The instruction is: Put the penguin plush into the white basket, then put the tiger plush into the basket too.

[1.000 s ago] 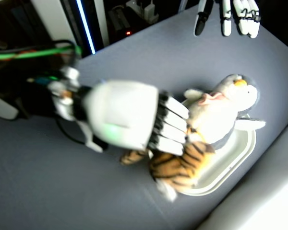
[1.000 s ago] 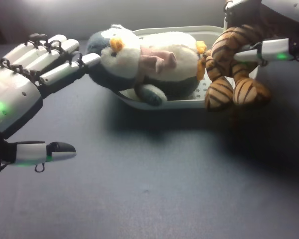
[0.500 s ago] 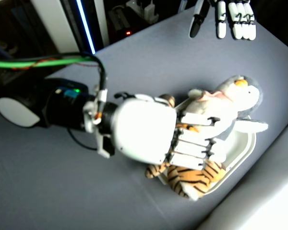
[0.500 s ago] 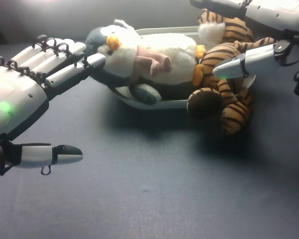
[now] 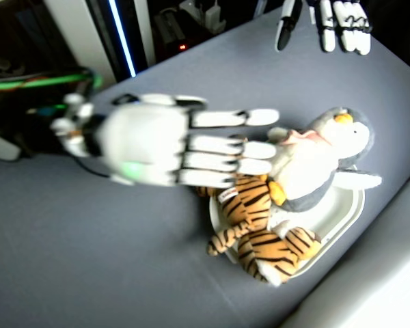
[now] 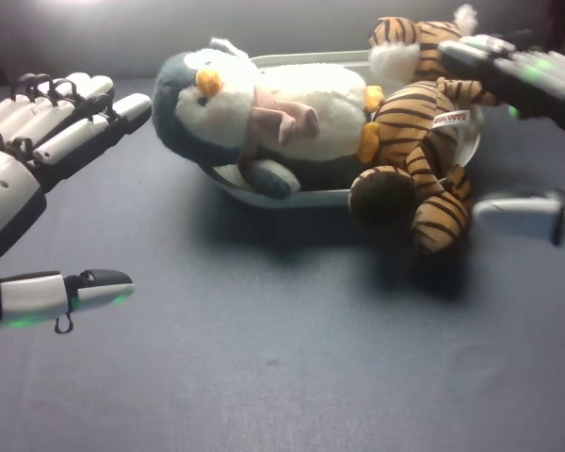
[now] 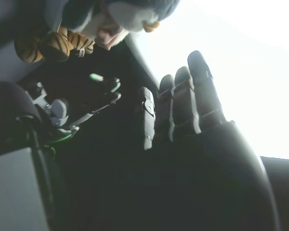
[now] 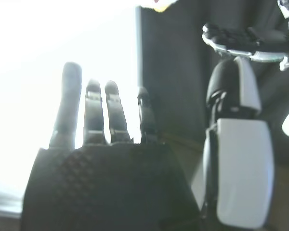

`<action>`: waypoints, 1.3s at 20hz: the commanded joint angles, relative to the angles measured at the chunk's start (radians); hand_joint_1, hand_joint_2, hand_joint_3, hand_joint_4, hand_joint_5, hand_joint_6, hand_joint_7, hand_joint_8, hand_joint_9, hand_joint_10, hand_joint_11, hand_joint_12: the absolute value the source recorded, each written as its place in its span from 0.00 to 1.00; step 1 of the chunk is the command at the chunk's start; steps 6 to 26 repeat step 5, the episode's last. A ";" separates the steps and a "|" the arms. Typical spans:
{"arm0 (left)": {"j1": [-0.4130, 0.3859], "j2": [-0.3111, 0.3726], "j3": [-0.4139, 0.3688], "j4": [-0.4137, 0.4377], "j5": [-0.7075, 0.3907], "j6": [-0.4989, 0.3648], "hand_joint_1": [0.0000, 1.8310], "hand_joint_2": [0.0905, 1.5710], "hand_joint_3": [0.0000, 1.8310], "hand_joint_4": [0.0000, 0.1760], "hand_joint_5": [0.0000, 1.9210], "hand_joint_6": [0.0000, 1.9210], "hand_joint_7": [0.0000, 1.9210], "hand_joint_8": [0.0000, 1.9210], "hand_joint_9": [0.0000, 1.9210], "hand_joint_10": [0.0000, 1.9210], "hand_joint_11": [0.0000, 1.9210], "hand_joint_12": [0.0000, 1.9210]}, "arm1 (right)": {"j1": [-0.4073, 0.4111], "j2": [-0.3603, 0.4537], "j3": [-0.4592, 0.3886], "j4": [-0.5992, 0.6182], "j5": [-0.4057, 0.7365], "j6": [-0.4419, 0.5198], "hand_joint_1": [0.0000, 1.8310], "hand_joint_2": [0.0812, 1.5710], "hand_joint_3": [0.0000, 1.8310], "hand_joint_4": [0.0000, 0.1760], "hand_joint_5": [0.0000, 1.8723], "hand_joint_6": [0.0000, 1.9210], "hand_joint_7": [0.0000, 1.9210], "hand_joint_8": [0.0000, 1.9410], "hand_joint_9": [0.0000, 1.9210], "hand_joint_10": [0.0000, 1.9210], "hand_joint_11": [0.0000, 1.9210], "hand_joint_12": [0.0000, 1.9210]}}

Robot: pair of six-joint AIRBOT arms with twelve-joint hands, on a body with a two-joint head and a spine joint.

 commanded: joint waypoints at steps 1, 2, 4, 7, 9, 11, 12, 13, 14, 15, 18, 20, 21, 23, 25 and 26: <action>0.008 0.009 -0.003 -0.009 -0.197 -0.016 0.44 0.59 0.00 0.91 0.00 0.00 0.00 0.00 0.00 0.00 0.00 0.08 | -0.011 0.011 -0.013 0.047 0.233 0.012 0.26 0.64 0.00 1.00 0.00 0.00 0.01 0.00 0.00 0.00 0.00 0.00; 0.027 0.008 -0.006 -0.019 -0.239 -0.034 0.45 0.59 0.00 0.93 0.00 0.00 0.00 0.00 0.00 0.00 0.00 0.04 | -0.034 0.012 -0.023 0.061 0.271 0.028 0.27 0.64 0.00 1.00 0.00 0.00 0.02 0.01 0.00 0.00 0.00 0.00; 0.051 0.002 -0.006 -0.030 -0.300 -0.062 0.41 0.61 0.00 0.70 0.00 0.00 0.01 0.00 0.03 0.00 0.00 0.23 | -0.066 0.010 -0.032 0.076 0.338 0.053 0.30 0.67 0.01 0.84 0.02 0.01 0.05 0.00 0.01 0.00 0.00 0.00; 0.055 -0.001 -0.006 -0.031 -0.322 -0.068 0.41 0.61 0.00 0.81 0.00 0.00 0.02 0.00 0.04 0.00 0.00 0.28 | -0.079 0.010 -0.041 0.081 0.368 0.054 0.30 0.70 0.00 0.52 0.03 0.00 0.08 0.00 0.04 0.00 0.01 0.01; 0.055 -0.001 -0.006 -0.031 -0.322 -0.068 0.41 0.61 0.00 0.81 0.00 0.00 0.02 0.00 0.04 0.00 0.00 0.28 | -0.079 0.010 -0.041 0.081 0.368 0.054 0.30 0.70 0.00 0.52 0.03 0.00 0.08 0.00 0.04 0.00 0.01 0.01; 0.055 -0.001 -0.006 -0.031 -0.322 -0.068 0.41 0.61 0.00 0.81 0.00 0.00 0.02 0.00 0.04 0.00 0.00 0.28 | -0.079 0.010 -0.041 0.081 0.368 0.054 0.30 0.70 0.00 0.52 0.03 0.00 0.08 0.00 0.04 0.00 0.01 0.01; 0.055 -0.001 -0.006 -0.031 -0.322 -0.068 0.41 0.61 0.00 0.81 0.00 0.00 0.02 0.00 0.04 0.00 0.00 0.28 | -0.079 0.010 -0.041 0.081 0.368 0.054 0.30 0.70 0.00 0.52 0.03 0.00 0.08 0.00 0.04 0.00 0.01 0.01; 0.055 -0.001 -0.006 -0.031 -0.322 -0.068 0.41 0.61 0.00 0.81 0.00 0.00 0.02 0.00 0.04 0.00 0.00 0.28 | -0.079 0.010 -0.041 0.081 0.368 0.054 0.30 0.70 0.00 0.52 0.03 0.00 0.08 0.00 0.04 0.00 0.01 0.01; 0.055 -0.001 -0.006 -0.031 -0.322 -0.068 0.41 0.61 0.00 0.81 0.00 0.00 0.02 0.00 0.04 0.00 0.00 0.28 | -0.079 0.010 -0.041 0.081 0.368 0.054 0.30 0.70 0.00 0.52 0.03 0.00 0.08 0.00 0.04 0.00 0.01 0.01; 0.055 -0.001 -0.006 -0.031 -0.322 -0.068 0.41 0.61 0.00 0.81 0.00 0.00 0.02 0.00 0.04 0.00 0.00 0.28 | -0.079 0.010 -0.041 0.081 0.368 0.054 0.30 0.70 0.00 0.52 0.03 0.00 0.08 0.00 0.04 0.00 0.01 0.01; 0.055 -0.001 -0.006 -0.031 -0.322 -0.068 0.41 0.61 0.00 0.81 0.00 0.00 0.02 0.00 0.04 0.00 0.00 0.28 | -0.079 0.010 -0.041 0.081 0.368 0.054 0.30 0.70 0.00 0.52 0.03 0.00 0.08 0.00 0.04 0.00 0.01 0.01; 0.055 -0.001 -0.006 -0.031 -0.322 -0.068 0.41 0.61 0.00 0.81 0.00 0.00 0.02 0.00 0.04 0.00 0.00 0.28 | -0.079 0.010 -0.041 0.081 0.368 0.054 0.30 0.70 0.00 0.52 0.03 0.00 0.08 0.00 0.04 0.00 0.01 0.01; 0.055 -0.001 -0.006 -0.031 -0.322 -0.068 0.41 0.61 0.00 0.81 0.00 0.00 0.02 0.00 0.04 0.00 0.00 0.28 | -0.079 0.010 -0.041 0.081 0.368 0.054 0.30 0.70 0.00 0.52 0.03 0.00 0.08 0.00 0.04 0.00 0.01 0.01; 0.055 -0.001 -0.006 -0.031 -0.322 -0.068 0.41 0.61 0.00 0.81 0.00 0.00 0.02 0.00 0.04 0.00 0.00 0.28 | -0.079 0.010 -0.041 0.081 0.368 0.054 0.30 0.70 0.00 0.52 0.03 0.00 0.08 0.00 0.04 0.00 0.01 0.01; 0.055 -0.001 -0.006 -0.031 -0.322 -0.068 0.41 0.61 0.00 0.81 0.00 0.00 0.02 0.00 0.04 0.00 0.00 0.28 | -0.079 0.010 -0.041 0.081 0.368 0.054 0.30 0.70 0.00 0.52 0.03 0.00 0.08 0.00 0.04 0.00 0.01 0.01; 0.055 -0.001 -0.006 -0.031 -0.322 -0.068 0.41 0.61 0.00 0.81 0.00 0.00 0.02 0.00 0.04 0.00 0.00 0.28 | -0.079 0.010 -0.041 0.081 0.368 0.054 0.30 0.70 0.00 0.52 0.03 0.00 0.08 0.00 0.04 0.00 0.01 0.01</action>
